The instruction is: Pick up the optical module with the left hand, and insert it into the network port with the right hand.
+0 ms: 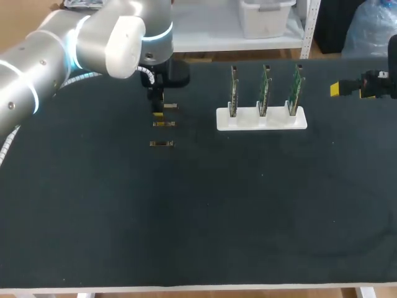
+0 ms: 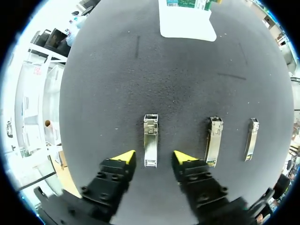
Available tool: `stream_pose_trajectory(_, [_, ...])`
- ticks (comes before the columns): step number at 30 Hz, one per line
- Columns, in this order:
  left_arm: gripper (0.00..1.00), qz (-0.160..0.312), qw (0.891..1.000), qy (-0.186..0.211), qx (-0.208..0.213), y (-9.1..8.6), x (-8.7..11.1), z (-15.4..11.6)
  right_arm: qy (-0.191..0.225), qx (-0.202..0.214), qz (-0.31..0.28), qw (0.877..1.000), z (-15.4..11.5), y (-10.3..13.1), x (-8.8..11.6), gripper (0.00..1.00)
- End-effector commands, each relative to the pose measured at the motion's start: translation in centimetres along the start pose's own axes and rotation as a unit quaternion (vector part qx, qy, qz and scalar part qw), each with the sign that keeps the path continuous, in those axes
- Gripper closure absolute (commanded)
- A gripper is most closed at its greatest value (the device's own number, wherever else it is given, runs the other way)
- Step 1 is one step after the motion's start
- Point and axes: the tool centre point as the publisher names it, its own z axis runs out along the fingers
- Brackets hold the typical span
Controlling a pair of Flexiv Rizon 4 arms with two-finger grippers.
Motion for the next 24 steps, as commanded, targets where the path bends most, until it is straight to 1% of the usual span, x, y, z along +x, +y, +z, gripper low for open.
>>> stream_pose_trajectory(1, [1.0, 0.003, 1.0, -0.003, 0.007, 0.4, -0.1, 0.3, 0.0, 0.0, 0.0, 1.0, 0.0, 0.0, 0.0, 0.0])
stream_pose_trajectory(14, [1.0, 0.001, 1.0, -0.013, 0.012, 0.2, -0.3, 0.3, 0.0, 0.0, 0.0, 1.0, 0.0, 0.0, 0.0, 0.0])
stream_pose_trajectory(16, [1.0, -0.008, 0.999, -0.03, 0.013, 0.1, -0.3, 0.0, 0.0, 0.0, 0.0, 1.0, 0.0, 0.0, 0.0, 0.0])
stream_pose_trajectory(18, [1.0, -0.029, 0.998, -0.052, 0.014, 0.2, -0.3, -0.6, 0.0, 0.0, 0.0, 1.0, 0.0, 0.0, 0.0, 0.0])
stream_pose_trajectory(20, [1.0, -0.05, 0.995, -0.084, 0.008, 0.4, -0.2, -1.6, 0.0, 0.0, 0.0, 1.0, 0.0, 0.0, 0.0, 0.0])
stream_pose_trajectory(24, [1.0, -0.085, 0.987, -0.136, -0.019, 0.7, 0.1, -3.8, 0.0, 0.0, 0.0, 1.0, 0.0, 0.0, 0.0, 0.0])
